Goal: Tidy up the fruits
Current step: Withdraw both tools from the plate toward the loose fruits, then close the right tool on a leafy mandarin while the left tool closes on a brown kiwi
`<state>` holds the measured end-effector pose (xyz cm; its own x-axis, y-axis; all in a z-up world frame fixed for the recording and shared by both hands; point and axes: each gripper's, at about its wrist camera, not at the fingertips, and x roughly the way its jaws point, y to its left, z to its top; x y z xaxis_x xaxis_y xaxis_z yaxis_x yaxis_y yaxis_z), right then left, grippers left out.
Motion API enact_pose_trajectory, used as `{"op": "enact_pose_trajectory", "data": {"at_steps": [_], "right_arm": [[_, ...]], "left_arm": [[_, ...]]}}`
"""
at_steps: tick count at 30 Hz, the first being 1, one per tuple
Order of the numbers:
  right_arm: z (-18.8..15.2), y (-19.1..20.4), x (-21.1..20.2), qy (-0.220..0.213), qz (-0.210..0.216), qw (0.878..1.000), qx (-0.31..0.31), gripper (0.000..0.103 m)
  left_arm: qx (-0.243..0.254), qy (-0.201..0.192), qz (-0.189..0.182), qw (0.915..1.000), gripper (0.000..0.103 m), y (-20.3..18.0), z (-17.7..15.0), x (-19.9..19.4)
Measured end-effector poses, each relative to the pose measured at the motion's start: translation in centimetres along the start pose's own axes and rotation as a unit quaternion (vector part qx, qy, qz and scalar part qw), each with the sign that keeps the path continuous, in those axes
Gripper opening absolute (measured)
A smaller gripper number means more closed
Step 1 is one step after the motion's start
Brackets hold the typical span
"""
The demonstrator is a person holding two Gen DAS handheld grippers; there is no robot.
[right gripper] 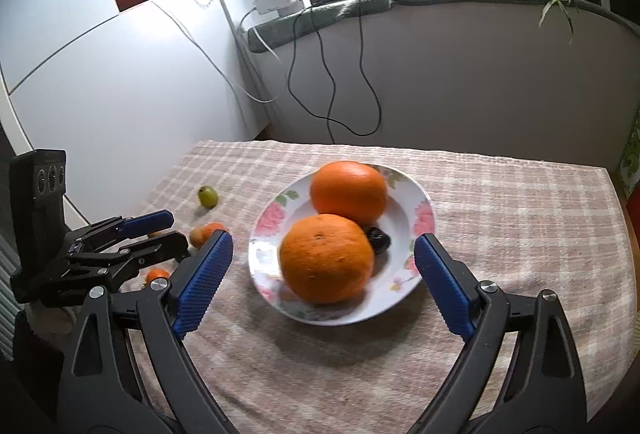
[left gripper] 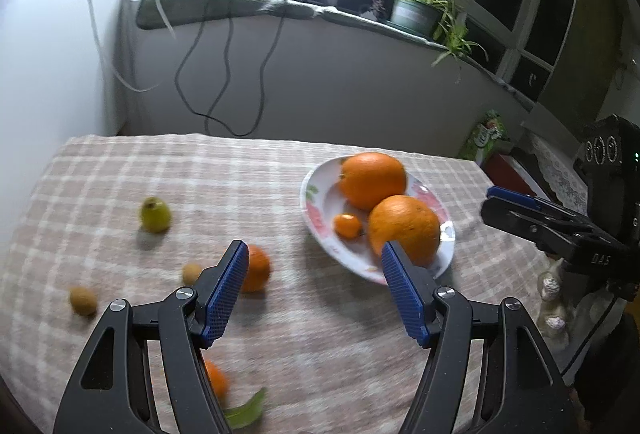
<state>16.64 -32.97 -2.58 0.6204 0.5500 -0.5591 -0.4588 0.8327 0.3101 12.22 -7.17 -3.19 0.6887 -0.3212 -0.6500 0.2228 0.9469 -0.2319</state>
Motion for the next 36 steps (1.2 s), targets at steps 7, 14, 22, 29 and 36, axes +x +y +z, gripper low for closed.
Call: {"op": "enact_pose_trajectory", "data": {"at_steps": [7,14,22,29,36], "right_arm": [[-0.4,2.5,0.4,0.003,0.021,1.000,-0.012,0.094],[-0.9,6.0,1.4,0.014,0.050,0.998,-0.040,0.094],[-1.6,10.0,3.1,0.034,0.076,0.994,-0.074,0.094],[-3.1,13.3,5.3,0.058,0.097,0.989,-0.093,0.094],[-4.4,16.2,8.0,0.089,0.115,0.983,-0.116,0.080]], "left_arm": [[-0.030,-0.014,0.028,0.9991,0.069,4.0,-0.6,-2.1],[-0.058,-0.021,0.055,0.9966,0.069,7.8,-1.5,-3.7],[-0.088,-0.017,0.082,0.9927,0.068,11.8,-3.2,-4.8],[-0.111,-0.008,0.099,0.9888,0.059,14.8,-4.4,-4.5],[-0.109,0.008,0.098,0.9892,0.047,16.1,-5.0,-3.2]]}}
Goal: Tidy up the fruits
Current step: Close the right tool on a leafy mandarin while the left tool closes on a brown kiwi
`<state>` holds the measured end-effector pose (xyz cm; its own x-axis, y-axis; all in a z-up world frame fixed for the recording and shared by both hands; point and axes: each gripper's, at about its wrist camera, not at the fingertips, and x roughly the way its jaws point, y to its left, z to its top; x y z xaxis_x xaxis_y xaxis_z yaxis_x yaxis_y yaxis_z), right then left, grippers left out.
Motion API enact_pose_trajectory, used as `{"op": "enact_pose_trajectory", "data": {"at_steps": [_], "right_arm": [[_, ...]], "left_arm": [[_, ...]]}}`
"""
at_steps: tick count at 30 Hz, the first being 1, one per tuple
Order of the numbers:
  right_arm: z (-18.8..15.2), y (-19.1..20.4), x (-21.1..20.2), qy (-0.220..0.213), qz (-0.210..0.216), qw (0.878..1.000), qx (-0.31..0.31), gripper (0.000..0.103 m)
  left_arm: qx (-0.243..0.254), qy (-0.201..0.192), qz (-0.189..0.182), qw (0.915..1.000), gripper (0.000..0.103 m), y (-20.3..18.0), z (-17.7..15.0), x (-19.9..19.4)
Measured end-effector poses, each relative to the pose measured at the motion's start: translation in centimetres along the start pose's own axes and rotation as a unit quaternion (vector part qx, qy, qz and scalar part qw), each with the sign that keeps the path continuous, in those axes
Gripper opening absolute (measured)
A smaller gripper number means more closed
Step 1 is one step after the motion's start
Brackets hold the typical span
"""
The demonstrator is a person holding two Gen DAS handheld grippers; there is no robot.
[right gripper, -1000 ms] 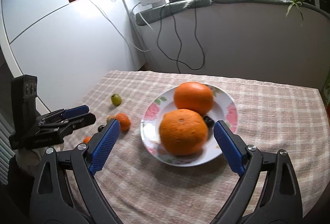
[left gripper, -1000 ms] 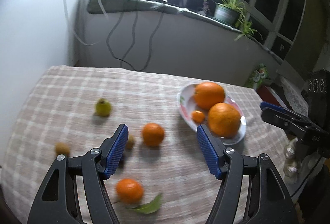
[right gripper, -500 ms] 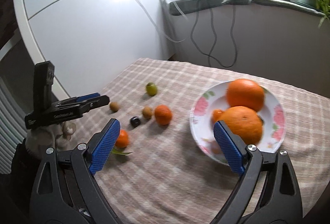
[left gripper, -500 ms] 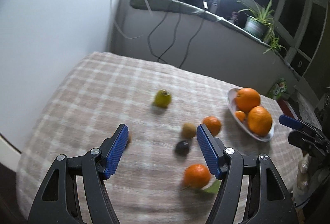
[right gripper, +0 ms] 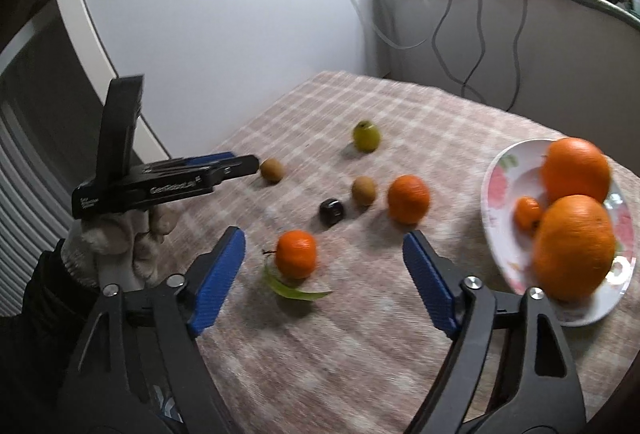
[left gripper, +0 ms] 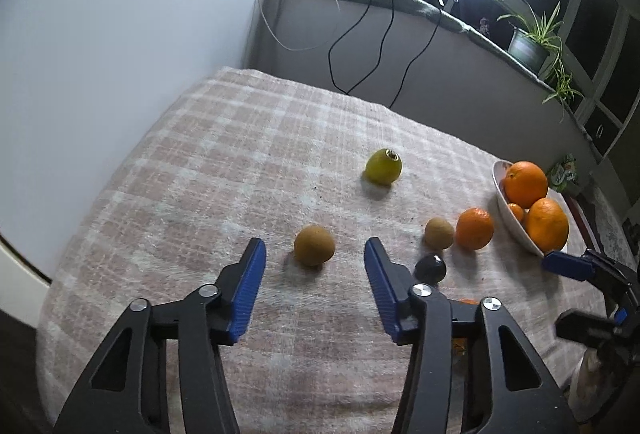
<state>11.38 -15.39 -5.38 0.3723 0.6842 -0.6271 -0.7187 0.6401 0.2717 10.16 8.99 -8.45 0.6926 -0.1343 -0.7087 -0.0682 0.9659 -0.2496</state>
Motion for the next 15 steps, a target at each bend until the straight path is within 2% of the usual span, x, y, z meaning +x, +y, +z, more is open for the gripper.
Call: {"op": "enact_pose_trajectory", "data": {"at_steps": [4,15], "right_arm": [[0.0,1.0,1.9,0.024,0.005,1.000,-0.011,0.066],[-0.2,1.7,4.7,0.061,0.009,0.998,-0.021,0.054]], "left_arm": [[0.009,0.007,-0.003,0.9999,0.043,-0.3,0.1,0.9],[0.018,0.017,0.000,0.9997,0.040,-0.4,0.3,2.3]]}}
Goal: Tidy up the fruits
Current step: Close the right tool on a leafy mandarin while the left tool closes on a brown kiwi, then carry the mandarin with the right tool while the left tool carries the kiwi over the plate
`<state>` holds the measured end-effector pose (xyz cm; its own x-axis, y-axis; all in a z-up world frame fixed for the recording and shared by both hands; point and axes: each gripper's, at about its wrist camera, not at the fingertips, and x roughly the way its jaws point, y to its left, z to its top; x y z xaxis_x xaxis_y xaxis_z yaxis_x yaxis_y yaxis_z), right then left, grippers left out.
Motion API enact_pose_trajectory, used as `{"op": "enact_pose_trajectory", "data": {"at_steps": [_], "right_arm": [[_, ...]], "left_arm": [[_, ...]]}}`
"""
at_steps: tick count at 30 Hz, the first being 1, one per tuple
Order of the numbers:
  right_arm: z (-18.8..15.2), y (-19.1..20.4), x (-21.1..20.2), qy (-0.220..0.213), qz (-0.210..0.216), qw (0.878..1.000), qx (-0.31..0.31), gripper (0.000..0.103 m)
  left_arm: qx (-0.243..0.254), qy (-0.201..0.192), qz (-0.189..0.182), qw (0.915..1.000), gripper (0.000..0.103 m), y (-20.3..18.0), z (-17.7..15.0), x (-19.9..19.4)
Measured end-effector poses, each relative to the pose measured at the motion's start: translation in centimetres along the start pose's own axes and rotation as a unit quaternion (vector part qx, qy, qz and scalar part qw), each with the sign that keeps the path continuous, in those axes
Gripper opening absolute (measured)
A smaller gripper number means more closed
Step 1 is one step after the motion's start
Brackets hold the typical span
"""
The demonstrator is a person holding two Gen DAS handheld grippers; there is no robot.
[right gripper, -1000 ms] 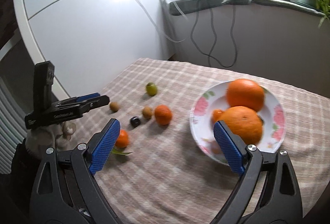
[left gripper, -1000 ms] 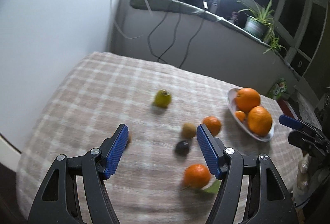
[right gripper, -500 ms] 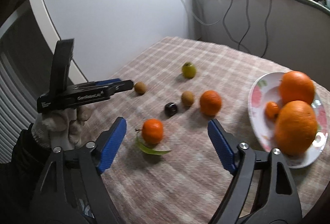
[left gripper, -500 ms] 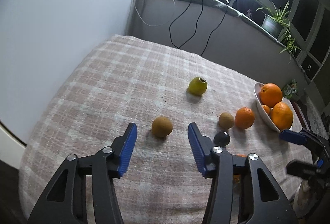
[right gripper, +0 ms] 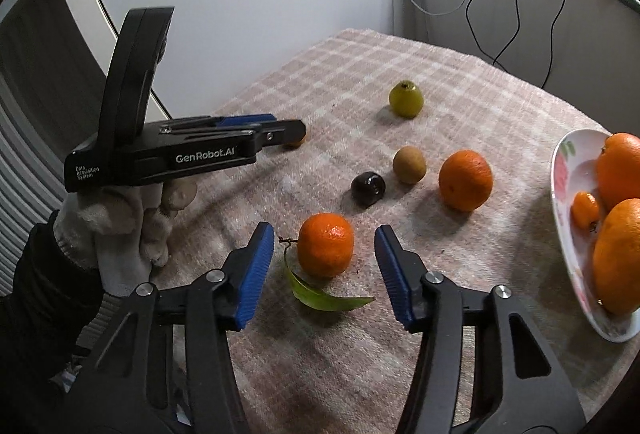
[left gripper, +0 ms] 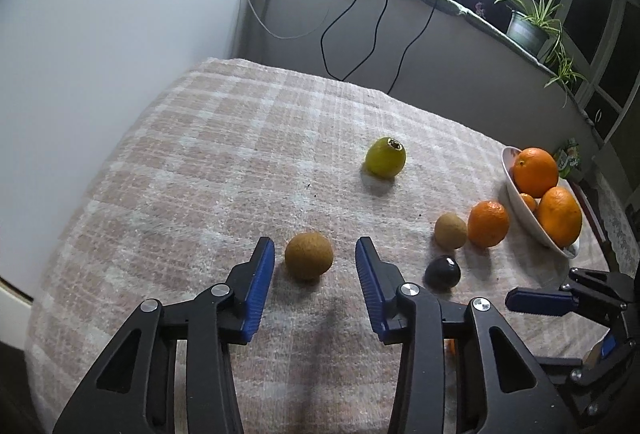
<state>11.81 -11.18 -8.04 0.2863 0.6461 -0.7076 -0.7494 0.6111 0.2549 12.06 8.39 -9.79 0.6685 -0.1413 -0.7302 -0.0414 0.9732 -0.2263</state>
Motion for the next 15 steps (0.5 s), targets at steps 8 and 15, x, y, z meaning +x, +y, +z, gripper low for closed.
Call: {"op": "enact_pose_trajectory", "data": {"at_steps": [8,15], "right_arm": [[-0.1,0.1,1.0,0.018,0.000,1.000,-0.004,0.044],[-0.1,0.1,1.1,0.021,0.006,1.000,0.000,0.035]], "left_arm": [[-0.003,0.006,0.003,1.0000,0.032,0.3,0.0,0.7],[0.000,0.007,0.005,1.0000,0.025,0.2,-0.2,0.8]]}}
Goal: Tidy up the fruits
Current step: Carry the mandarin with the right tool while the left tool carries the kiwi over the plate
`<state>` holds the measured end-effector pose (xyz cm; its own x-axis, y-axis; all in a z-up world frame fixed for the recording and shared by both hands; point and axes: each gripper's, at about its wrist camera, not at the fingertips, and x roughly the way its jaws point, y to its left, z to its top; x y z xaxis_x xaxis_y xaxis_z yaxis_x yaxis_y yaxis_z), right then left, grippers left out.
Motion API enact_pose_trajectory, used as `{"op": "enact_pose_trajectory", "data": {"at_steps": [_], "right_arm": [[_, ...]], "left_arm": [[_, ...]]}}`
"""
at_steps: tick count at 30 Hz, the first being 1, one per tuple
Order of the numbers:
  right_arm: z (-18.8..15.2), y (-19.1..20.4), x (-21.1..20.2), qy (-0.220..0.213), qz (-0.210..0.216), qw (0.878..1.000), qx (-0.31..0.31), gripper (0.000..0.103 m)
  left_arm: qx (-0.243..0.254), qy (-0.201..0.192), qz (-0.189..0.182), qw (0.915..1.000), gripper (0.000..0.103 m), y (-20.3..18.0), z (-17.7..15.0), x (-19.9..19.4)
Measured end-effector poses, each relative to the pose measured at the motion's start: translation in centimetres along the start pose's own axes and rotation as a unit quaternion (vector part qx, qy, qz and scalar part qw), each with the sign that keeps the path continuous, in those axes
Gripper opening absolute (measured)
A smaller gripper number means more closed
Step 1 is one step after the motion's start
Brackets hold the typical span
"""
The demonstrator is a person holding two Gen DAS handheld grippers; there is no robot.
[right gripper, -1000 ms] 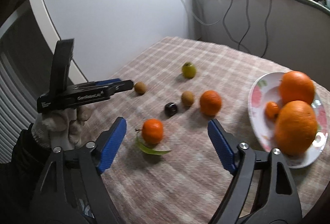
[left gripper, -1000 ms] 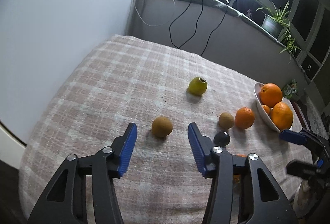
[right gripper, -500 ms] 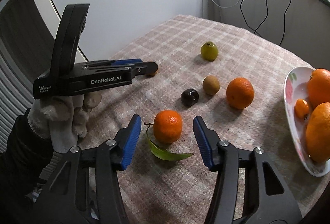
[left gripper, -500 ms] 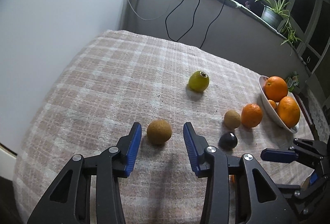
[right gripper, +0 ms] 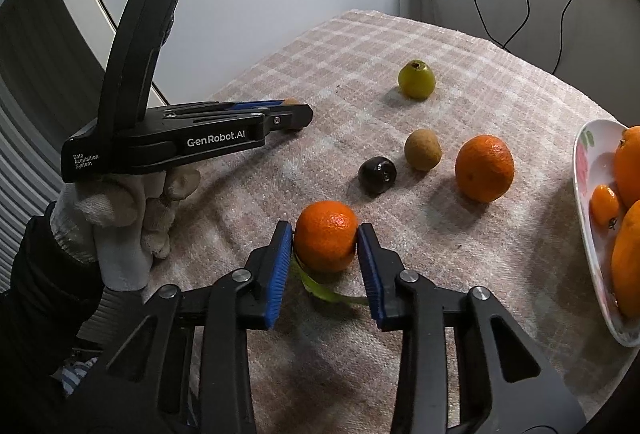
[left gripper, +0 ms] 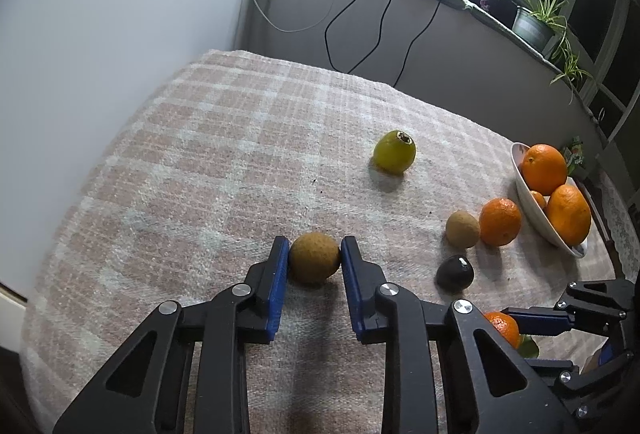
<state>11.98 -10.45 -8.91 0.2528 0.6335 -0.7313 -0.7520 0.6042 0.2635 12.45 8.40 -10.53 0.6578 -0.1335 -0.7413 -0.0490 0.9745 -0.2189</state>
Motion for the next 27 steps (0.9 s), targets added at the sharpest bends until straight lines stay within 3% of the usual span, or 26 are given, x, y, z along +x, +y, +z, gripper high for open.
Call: {"op": "enact_pose_trajectory", "data": {"at_steps": [13,27], "right_arm": [[-0.2,-0.4,-1.5,-0.023,0.005,1.000,0.018,0.033],[-1.2,-3.4,-6.5,-0.070,-0.004,0.996,0.055,0.033]], "left_arm": [[0.005,-0.011,-0.006,0.9999,0.024,-0.7,0.0,-1.0],[0.029,-0.035,-0.041,0.9981,0.024,-4.4,0.9,-2.8]]}}
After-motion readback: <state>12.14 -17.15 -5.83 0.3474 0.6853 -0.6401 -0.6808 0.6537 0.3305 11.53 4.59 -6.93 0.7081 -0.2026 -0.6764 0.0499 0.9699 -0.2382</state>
